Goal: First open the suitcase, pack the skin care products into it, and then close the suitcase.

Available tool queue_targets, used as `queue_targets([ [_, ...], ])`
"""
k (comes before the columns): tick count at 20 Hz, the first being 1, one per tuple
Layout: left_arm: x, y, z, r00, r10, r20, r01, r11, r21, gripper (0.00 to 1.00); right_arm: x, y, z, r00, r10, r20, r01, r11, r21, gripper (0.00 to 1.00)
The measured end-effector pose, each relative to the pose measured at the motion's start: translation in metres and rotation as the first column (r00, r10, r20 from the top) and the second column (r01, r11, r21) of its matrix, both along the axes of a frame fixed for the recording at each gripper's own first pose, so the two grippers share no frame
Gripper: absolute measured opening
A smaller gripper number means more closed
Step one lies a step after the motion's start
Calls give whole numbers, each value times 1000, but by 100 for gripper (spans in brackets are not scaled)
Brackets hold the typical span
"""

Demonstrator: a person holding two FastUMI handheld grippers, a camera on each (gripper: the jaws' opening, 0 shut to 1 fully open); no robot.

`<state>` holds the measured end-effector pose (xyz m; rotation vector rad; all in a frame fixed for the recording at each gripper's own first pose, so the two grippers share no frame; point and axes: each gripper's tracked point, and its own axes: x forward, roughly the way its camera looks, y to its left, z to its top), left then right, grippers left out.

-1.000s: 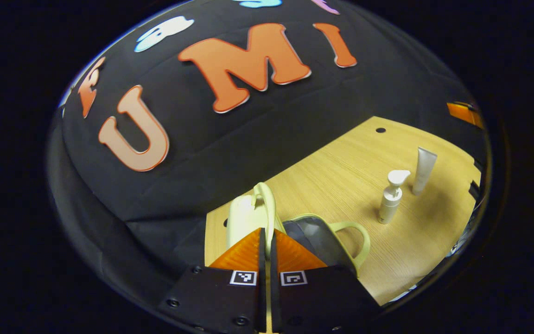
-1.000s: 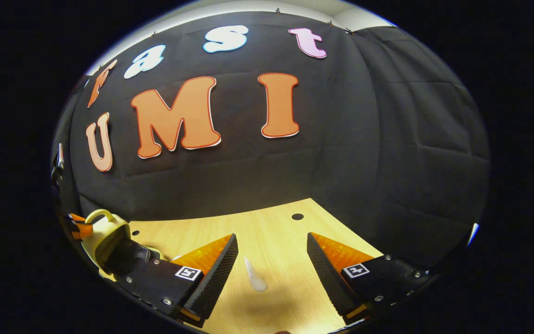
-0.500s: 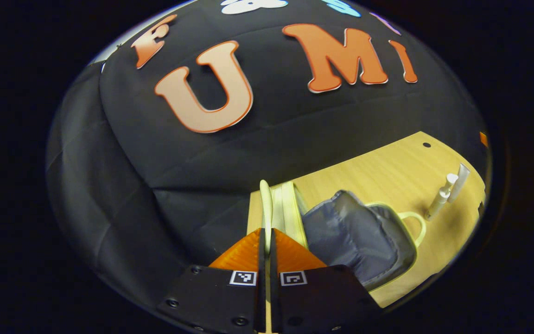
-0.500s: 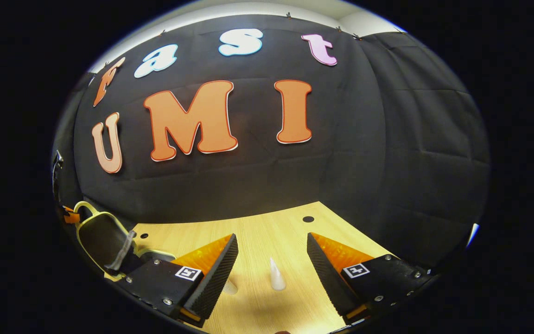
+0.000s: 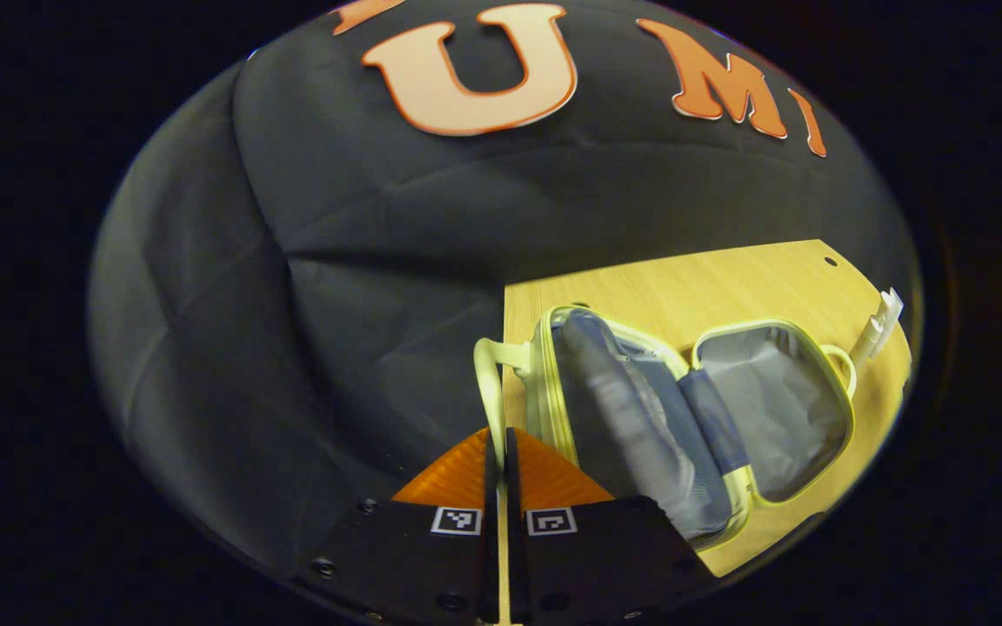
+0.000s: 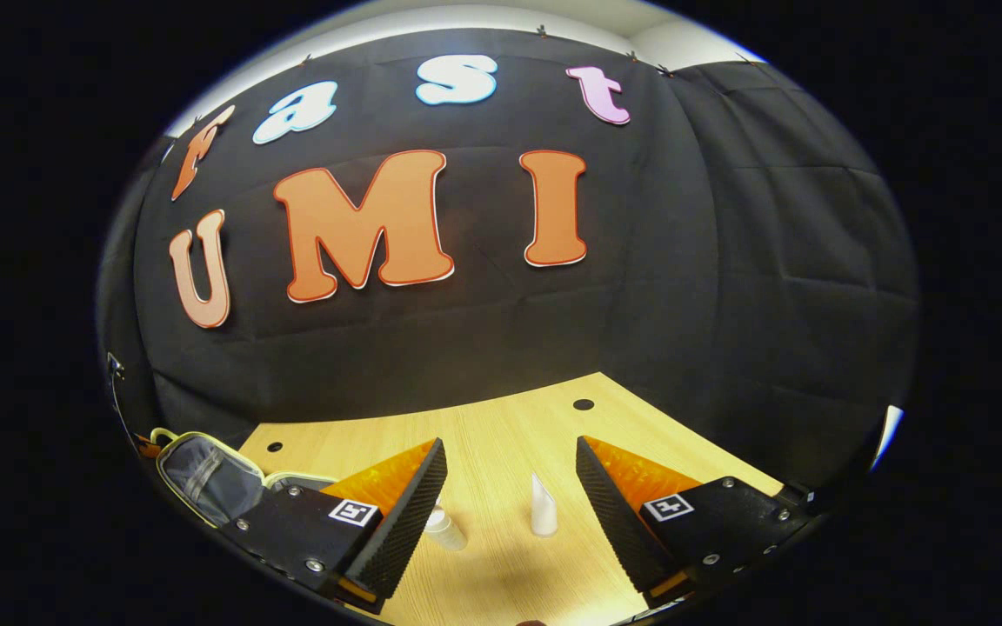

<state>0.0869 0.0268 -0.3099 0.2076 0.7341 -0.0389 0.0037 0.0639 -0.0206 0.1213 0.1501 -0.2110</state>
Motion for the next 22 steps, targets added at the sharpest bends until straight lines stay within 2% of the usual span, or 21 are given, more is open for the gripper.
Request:
queue_targets([
  [6,-9,-2,-33,994,-18,-104,8,995,-95,5,4,15,4,1000,12,5,-13,1000,19,95],
  [7,-9,0,-37,994,-13,-106,1,994,-111,5,5,17,3,1000,15,3,-15,1000,21,100],
  [8,-9,2,-37,994,-2,-105,-10,994,-112,5,5,18,3,1000,19,2,-19,1000,21,95],
  [10,-8,15,-51,992,39,-122,-49,996,-77,20,5,19,1,1000,23,-1,-23,1000,20,95],
  [11,-9,16,-44,992,49,-115,-57,996,-73,39,5,20,-1,1000,26,-5,-25,999,21,95],
  [12,-9,14,-35,993,55,-102,-62,996,-69,58,6,18,-3,1000,28,-8,-27,999,22,100],
  [13,-8,16,-30,994,65,-84,-70,996,-53,77,6,17,-4,999,30,-12,-30,999,21,100],
  [14,-6,15,-19,996,72,-55,-74,996,-42,96,6,15,-6,999,33,-15,-33,999,19,95],
  [18,1,-23,46,989,101,109,-99,995,-22,99,13,7,-5,998,65,-19,-65,998,7,95],
  [22,-7,-100,153,947,125,296,-108,991,-74,98,25,-6,1,994,113,-9,-113,993,-25,95],
])
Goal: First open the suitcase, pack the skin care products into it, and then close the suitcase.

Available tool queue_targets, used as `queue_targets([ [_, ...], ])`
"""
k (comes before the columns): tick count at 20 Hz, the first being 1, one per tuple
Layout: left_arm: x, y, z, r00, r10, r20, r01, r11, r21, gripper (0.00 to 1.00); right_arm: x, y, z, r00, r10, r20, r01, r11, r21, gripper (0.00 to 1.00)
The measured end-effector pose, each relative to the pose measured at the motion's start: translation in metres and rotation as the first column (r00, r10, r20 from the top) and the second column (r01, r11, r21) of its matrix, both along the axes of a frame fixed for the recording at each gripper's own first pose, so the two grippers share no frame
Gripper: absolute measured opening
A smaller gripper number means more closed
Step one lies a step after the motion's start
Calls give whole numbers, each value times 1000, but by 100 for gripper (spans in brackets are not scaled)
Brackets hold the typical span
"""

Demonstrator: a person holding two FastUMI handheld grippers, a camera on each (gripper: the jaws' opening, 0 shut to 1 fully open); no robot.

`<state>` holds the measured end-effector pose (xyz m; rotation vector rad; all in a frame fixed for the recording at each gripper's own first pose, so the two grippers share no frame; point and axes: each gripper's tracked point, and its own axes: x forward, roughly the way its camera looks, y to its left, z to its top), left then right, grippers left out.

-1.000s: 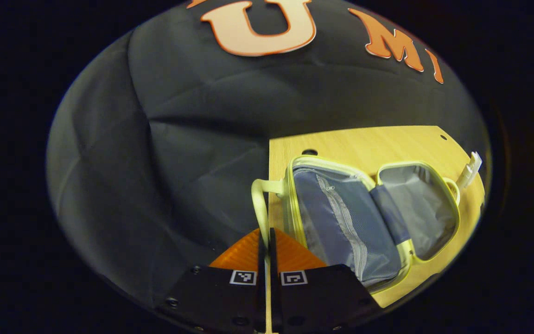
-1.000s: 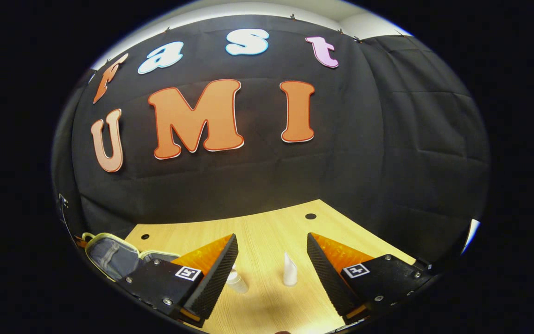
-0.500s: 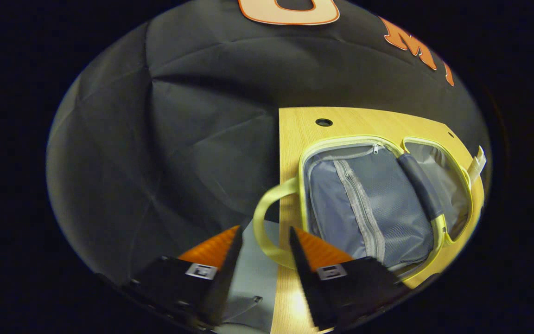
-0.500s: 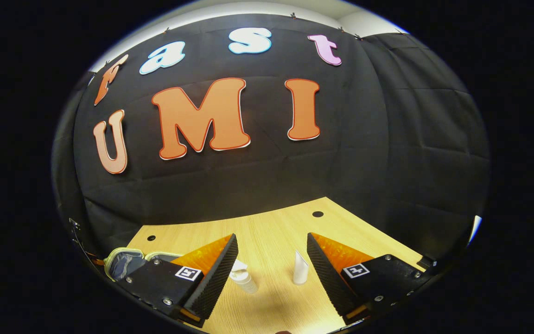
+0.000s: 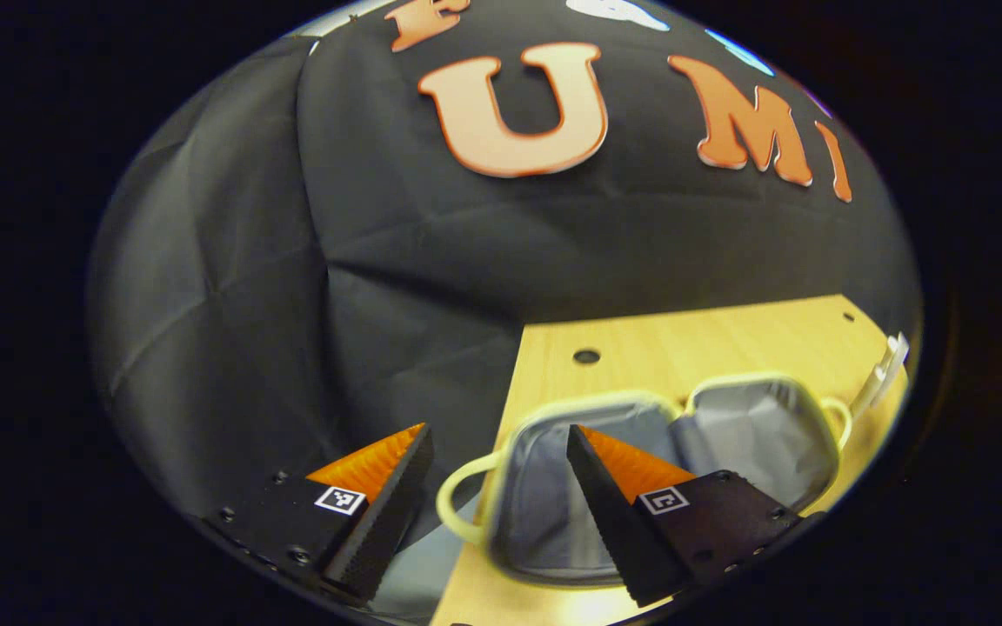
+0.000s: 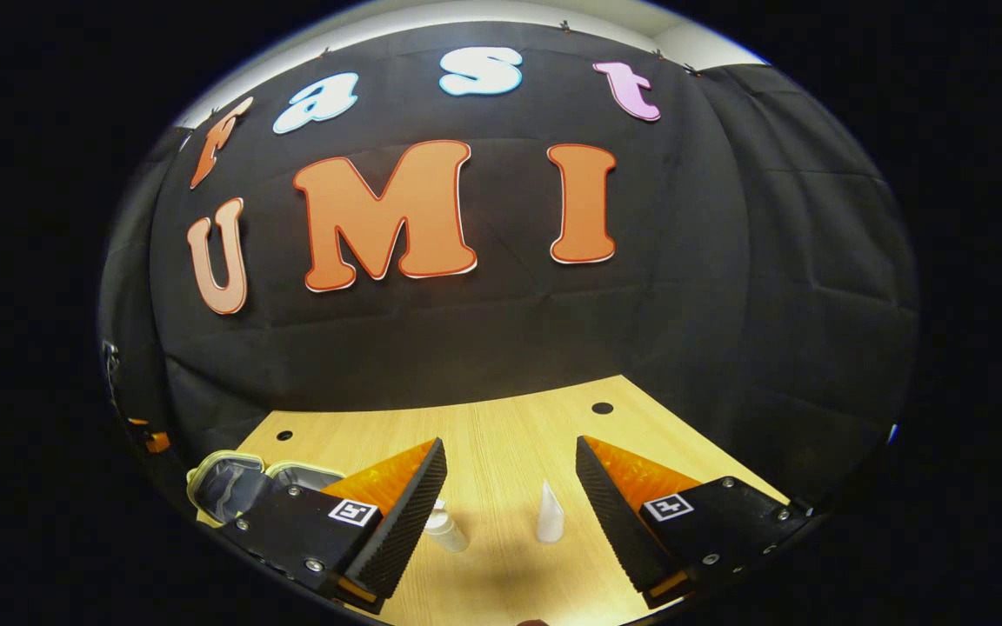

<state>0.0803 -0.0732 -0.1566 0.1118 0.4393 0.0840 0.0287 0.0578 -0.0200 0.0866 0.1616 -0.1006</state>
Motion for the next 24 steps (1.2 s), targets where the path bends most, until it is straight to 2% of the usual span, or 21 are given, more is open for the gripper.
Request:
queue_targets([
  [1,-6,-27,27,999,-9,46,10,1000,-23,98,3,-4,1,1000,14,3,-14,1000,-3,100],
  [2,-10,-50,50,996,-3,84,7,999,-49,98,5,-7,3,1000,28,7,-28,1000,-5,96],
  [4,-16,-104,93,989,-14,150,31,994,-107,99,10,-18,6,999,48,21,-47,999,-20,95],
  [5,-15,-133,110,983,-30,183,55,990,-131,98,12,-24,7,998,54,25,-53,998,-28,95],
  [6,-14,-161,124,977,-53,204,85,985,-151,98,14,-30,8,997,64,31,-63,997,-34,100],
  [7,-11,-186,129,973,-71,218,108,981,-162,98,15,-37,8,997,69,28,-68,997,-36,95],
  [10,-18,-240,138,962,-87,260,120,986,-113,98,16,-54,5,996,79,29,-77,995,-61,95],
  [12,-24,-275,144,946,-123,299,158,983,-94,98,13,-64,1,997,67,33,-65,996,-62,95],
  [16,-35,-357,117,928,-261,266,295,951,-96,98,10,-73,-17,999,52,-2,-52,997,-55,95],
  [17,-40,-376,111,915,-307,260,341,935,-97,98,9,-76,-19,999,49,-4,-49,997,-60,100],
  [18,-47,-401,104,896,-359,262,396,913,-99,98,9,-79,-21,999,43,-8,-44,997,-70,95],
  [20,-59,-435,84,869,-428,248,463,880,-107,98,7,-84,-27,999,40,-25,-42,995,-85,95],
  [22,-63,-459,59,863,-464,200,489,866,-103,98,7,-89,-32,999,36,-38,-39,995,-91,95],
  [23,-64,-468,45,861,-476,177,496,863,-95,98,6,-92,-35,998,31,-46,-35,995,-94,100],
  [24,-65,-479,31,857,-492,154,508,856,-94,98,6,-97,-38,998,23,-51,-28,995,-99,95],
])
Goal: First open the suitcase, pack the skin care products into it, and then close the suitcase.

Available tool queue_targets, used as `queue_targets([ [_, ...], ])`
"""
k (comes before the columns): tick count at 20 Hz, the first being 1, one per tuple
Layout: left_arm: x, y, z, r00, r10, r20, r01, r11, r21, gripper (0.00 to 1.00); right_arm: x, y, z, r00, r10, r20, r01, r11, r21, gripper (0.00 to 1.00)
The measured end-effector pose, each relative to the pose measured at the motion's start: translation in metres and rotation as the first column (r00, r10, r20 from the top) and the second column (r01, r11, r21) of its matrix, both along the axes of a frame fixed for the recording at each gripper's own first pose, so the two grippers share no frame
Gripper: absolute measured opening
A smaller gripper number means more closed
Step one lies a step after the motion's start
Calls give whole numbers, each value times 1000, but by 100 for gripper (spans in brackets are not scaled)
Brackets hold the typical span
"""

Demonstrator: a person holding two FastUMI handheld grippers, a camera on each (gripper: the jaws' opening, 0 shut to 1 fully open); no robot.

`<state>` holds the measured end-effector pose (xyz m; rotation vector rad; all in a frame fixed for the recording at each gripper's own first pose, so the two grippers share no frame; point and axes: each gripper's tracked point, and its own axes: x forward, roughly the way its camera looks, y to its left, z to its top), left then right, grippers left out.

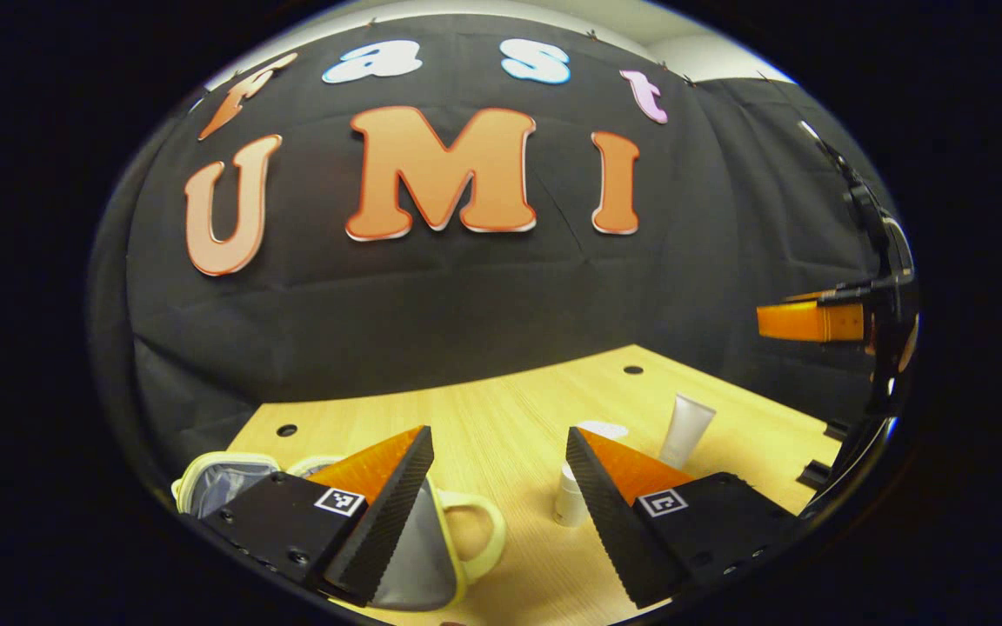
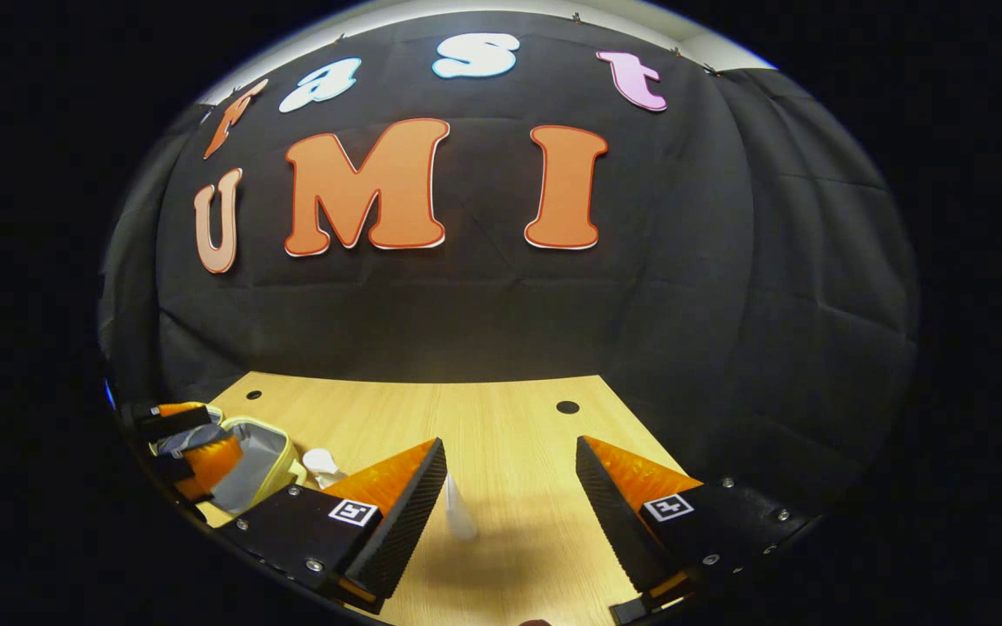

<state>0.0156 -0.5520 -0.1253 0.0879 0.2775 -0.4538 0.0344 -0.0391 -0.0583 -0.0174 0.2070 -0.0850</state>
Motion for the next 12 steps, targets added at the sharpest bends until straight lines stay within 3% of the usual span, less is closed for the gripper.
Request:
queue_targets([
  [3,-7,-28,-33,996,-60,-60,60,998,-8,98,-1,-14,-12,999,-27,-27,26,999,-20,95],
  [7,-18,-52,-77,987,-107,-122,113,993,46,98,-5,-19,-29,998,-25,-65,26,999,19,95],
  [12,-10,-75,-115,981,-91,-174,100,994,39,98,-8,-35,-46,993,-53,-102,53,999,-2,96],
])
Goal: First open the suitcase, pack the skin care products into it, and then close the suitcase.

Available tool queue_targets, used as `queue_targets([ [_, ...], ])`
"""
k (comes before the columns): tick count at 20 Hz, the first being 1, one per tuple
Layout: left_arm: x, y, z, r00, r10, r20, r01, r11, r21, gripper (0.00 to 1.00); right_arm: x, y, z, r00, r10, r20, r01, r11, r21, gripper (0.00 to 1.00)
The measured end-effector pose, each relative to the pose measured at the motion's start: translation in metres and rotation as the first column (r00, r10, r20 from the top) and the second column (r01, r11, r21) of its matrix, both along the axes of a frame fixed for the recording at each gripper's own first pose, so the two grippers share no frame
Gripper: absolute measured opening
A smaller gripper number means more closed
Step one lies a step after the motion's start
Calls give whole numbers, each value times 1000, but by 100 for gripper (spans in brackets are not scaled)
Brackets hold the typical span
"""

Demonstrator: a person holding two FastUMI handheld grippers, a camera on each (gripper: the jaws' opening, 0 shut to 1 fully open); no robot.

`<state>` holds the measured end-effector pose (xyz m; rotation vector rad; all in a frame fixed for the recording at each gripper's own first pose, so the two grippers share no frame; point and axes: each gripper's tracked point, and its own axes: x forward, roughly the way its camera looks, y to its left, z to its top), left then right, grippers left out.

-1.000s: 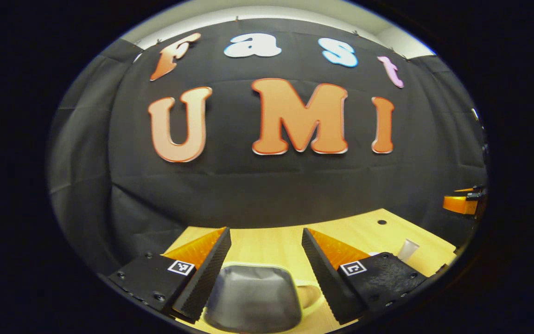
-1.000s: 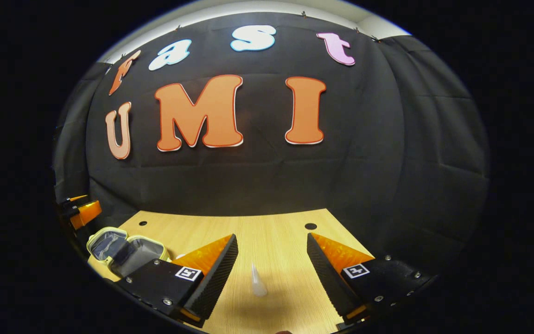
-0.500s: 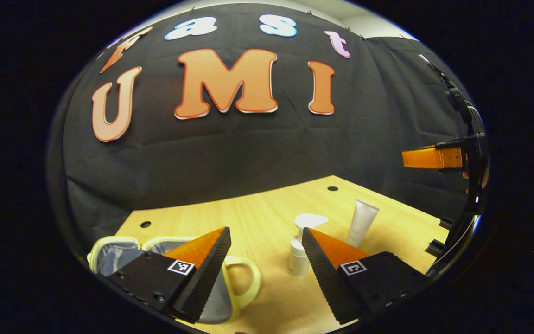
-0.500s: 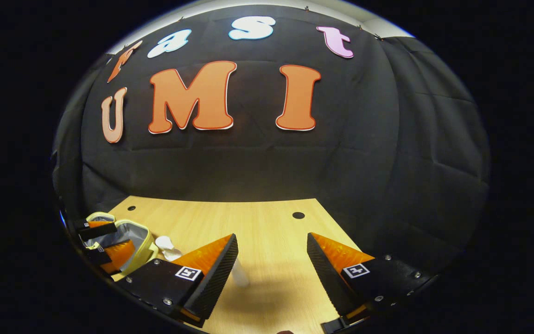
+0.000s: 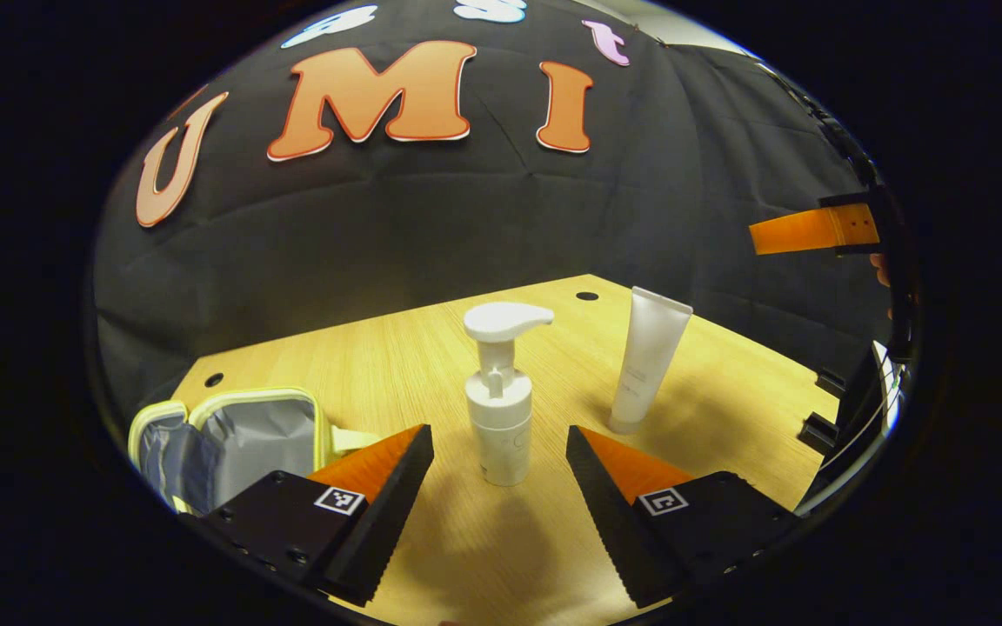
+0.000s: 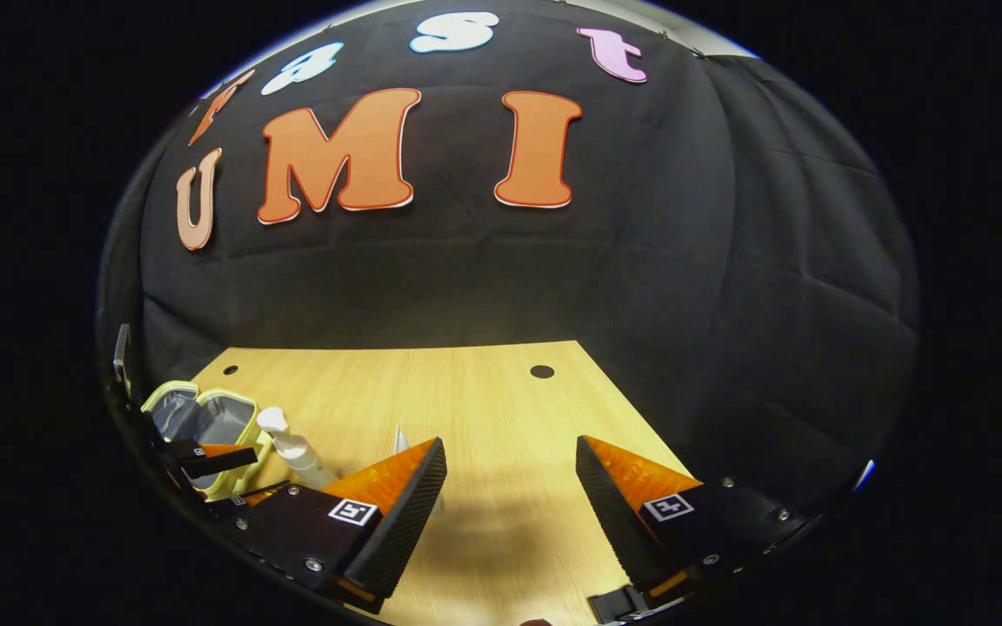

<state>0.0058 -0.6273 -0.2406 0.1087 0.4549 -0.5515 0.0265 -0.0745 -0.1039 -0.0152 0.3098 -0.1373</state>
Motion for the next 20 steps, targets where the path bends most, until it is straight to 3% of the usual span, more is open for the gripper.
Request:
queue_targets([
  [11,42,-17,-55,988,139,-68,-140,990,-18,98,-4,-15,-23,998,-29,-59,29,1000,2,96],
  [13,40,-26,-53,989,127,-77,-130,991,-37,87,-5,-12,-29,997,-22,-71,22,1000,9,96],
  [14,38,-26,-49,989,127,-77,-130,991,-28,65,-6,-8,-32,997,-14,-79,15,1000,15,96],
  [20,35,-28,-51,984,116,-137,-126,990,-67,61,-9,16,-40,996,57,-76,-56,998,16,96],
])
